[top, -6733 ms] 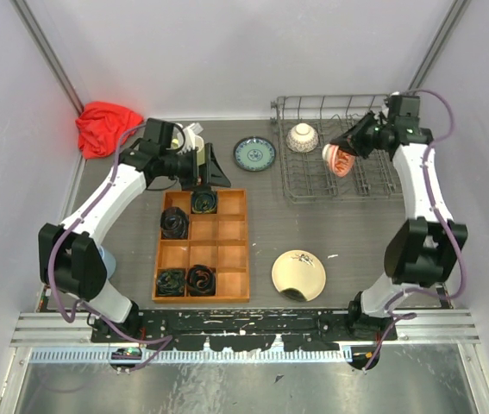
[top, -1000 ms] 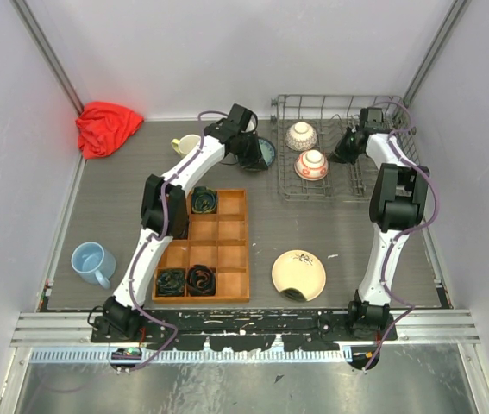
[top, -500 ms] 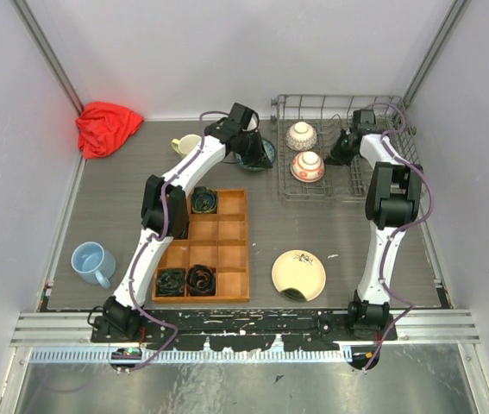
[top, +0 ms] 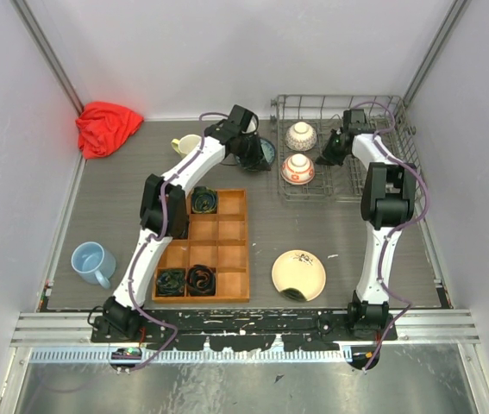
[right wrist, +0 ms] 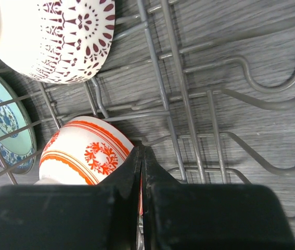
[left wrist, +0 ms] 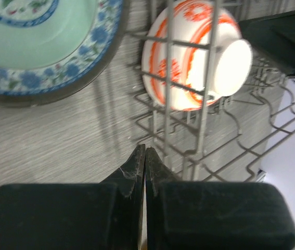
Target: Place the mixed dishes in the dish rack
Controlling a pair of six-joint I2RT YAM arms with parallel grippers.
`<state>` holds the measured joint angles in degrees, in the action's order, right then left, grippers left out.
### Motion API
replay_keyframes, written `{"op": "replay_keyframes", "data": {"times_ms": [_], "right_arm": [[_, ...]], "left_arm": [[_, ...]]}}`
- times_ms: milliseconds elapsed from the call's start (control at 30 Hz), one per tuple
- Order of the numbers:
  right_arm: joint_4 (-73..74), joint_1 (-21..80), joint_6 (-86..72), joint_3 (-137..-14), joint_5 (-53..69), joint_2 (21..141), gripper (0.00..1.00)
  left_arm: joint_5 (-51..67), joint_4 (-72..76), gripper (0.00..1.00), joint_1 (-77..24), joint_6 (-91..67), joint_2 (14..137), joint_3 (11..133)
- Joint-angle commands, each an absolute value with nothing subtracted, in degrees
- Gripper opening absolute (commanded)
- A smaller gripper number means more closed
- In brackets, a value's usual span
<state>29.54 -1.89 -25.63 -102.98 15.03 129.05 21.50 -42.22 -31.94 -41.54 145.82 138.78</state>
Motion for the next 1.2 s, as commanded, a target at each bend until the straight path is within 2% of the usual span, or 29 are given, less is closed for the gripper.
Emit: {"op": "replay_keyframes", "data": {"times_ms": [0,167,267,367,467,700,967,1000,1067,1167], "right_arm": [[27.1,-2.9,-25.1,-104.2,13.8,123.9,0.02],[27.3,-3.7,-24.7,-104.6,13.0,120.3,0.03],[28.1,-3.6,-24.2,-104.8,13.1,117.8,0.03],[29.8,-3.4,-23.7,-106.0,14.2,115.8,0.06],[31.6,-2.2,-23.5,-107.1,16.0,114.2,0.13],[32.9,5.3,-23.6,-107.6,20.2,111.1,0.31],[31.9,17.7,-25.7,-103.8,18.0,109.2,0.37],[31.7,19.2,-25.8,-103.9,17.5,109.4,0.38],[31.8,21.9,-26.4,-104.8,17.3,110.4,0.39],[31.6,24.3,-27.2,-106.5,18.0,111.8,0.4]], "left_arm": [[18.1,-40.0,0.07,-30.4,-40.1,138.9,131.0],[16.5,-37.5,0.11,-28.2,-39.7,132.0,123.9],[16.3,-36.6,0.18,-27.1,-39.1,127.5,119.7],[15.9,-36.7,0.31,-26.4,-37.4,122.1,115.8],[16.1,-37.0,0.52,-26.0,-35.9,116.9,111.8],[16.6,-38.2,0.73,-23.9,-33.6,105.4,104.1],[20.1,-34.1,0.86,-15.4,-36.3,93.5,91.9],[20.8,-34.3,0.87,-14.4,-36.2,92.5,91.0],[22.0,-34.4,0.94,-12.3,-36.2,90.1,88.8],[22.3,-35.3,0.97,-9.3,-35.6,87.0,85.4]]}}
